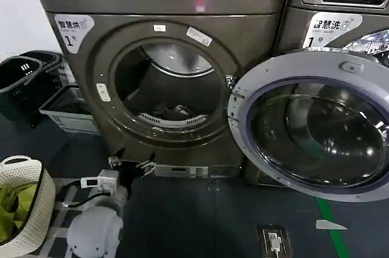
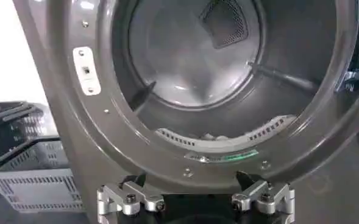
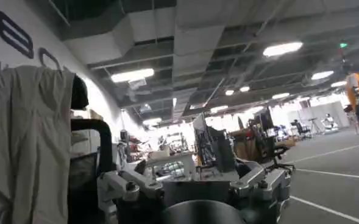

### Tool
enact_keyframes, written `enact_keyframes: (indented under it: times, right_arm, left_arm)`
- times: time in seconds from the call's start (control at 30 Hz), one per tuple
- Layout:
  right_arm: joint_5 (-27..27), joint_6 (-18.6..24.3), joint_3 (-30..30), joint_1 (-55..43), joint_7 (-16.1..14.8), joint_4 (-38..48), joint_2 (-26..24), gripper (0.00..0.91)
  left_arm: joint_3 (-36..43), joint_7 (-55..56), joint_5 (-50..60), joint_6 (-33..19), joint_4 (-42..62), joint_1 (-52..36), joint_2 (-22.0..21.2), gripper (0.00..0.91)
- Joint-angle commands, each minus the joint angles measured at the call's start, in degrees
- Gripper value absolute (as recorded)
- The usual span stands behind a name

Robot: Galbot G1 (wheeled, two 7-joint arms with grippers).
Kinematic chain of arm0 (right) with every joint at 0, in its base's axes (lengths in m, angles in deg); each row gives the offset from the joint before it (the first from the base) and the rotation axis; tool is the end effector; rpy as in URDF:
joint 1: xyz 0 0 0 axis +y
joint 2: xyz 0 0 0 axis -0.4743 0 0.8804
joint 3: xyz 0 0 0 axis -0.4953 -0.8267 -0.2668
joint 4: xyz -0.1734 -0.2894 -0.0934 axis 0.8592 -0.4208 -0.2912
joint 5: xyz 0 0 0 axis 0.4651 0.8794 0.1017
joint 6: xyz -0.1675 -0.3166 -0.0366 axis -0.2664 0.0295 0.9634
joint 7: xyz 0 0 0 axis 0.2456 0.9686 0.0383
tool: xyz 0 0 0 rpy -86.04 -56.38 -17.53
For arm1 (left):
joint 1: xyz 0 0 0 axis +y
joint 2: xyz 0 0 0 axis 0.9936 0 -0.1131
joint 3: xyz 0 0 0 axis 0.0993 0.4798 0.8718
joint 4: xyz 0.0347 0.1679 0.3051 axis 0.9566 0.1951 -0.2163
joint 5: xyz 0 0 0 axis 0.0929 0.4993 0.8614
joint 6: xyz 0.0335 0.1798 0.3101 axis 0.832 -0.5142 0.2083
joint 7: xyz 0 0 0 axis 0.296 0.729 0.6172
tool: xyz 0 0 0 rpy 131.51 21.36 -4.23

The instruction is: Grasp the clothes from the dryer.

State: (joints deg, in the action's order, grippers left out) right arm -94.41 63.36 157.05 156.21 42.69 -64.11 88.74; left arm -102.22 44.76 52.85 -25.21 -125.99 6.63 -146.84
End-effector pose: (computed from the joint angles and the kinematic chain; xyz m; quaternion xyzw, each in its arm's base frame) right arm -0.2300 -0.5149 -0.0531 0.7407 0.6503 -0.0413 0.1634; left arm 0.2490 0.0071 -0.1931 -0.0118 -0.9857 -0.0605 0.1567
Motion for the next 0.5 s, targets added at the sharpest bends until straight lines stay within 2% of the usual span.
enact_keyframes:
  times: [0.03, 0.5]
  right_arm:
    - [0.1, -0.1, 0.1, -0.1, 0.0, 0.0, 0.0, 0.907]
    - [0.0, 0.0, 0.4, 0.3, 0.0, 0.4, 0.0, 0.907]
  left_arm:
    - [-0.1, -0.1, 0.2, 2.8, -0.1, 0.0, -0.1, 0.907]
    - [0.0, -0.1, 0.3, 2.8, -0.2, 0.3, -0.1, 0.907]
